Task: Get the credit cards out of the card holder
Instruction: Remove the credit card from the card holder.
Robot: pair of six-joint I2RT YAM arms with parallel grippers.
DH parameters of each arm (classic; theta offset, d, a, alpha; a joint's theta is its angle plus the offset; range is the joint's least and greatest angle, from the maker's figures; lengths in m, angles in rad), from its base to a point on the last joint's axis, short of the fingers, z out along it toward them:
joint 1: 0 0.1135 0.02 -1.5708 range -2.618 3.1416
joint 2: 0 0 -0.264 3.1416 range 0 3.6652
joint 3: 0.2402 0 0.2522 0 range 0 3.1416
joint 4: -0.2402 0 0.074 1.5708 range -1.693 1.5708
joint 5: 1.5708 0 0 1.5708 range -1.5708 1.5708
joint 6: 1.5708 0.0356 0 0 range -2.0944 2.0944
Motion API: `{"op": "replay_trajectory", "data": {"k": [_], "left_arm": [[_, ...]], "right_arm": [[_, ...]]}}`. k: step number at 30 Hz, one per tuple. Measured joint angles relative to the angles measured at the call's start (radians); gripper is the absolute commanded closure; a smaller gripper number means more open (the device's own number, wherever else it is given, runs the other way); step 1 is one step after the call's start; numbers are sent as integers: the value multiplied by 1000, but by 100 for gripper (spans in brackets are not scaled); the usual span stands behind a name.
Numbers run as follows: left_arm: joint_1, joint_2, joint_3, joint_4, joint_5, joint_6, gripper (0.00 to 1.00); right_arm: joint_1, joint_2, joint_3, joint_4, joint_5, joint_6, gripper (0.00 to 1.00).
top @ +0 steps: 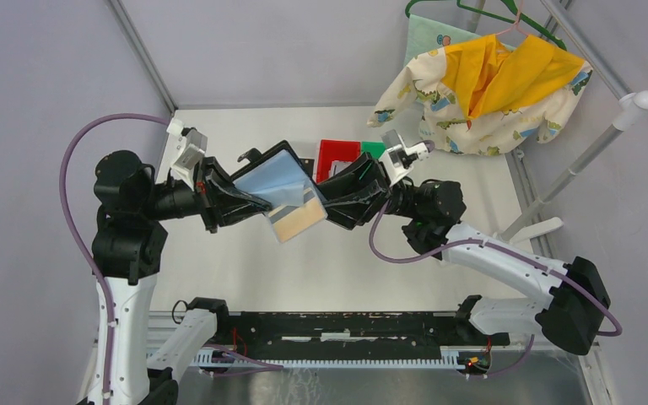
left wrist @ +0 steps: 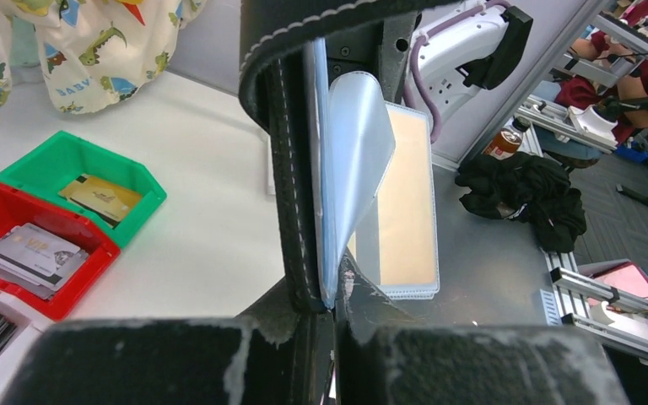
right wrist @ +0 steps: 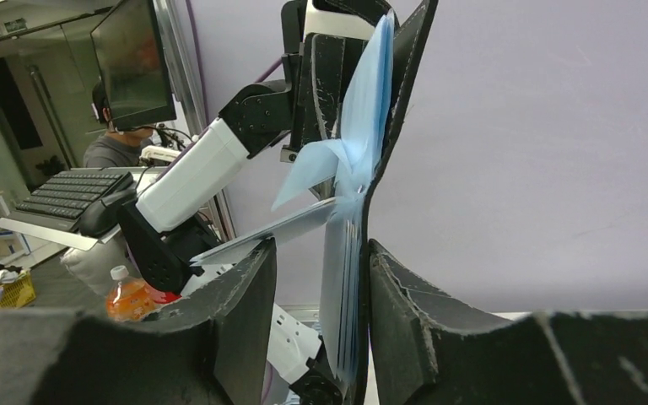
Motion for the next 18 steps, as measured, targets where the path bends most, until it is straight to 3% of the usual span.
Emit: {"op": "replay_trajectory", "data": {"k": [11, 18], "left_arm": [[0, 6, 26, -19, 5, 8, 98], [0, 6, 26, 3, 12, -10, 98]], "right_arm": [[-35, -111, -43, -174, -33, -141, 40], [-38, -135, -46, -209, -116, -210, 41]]}}
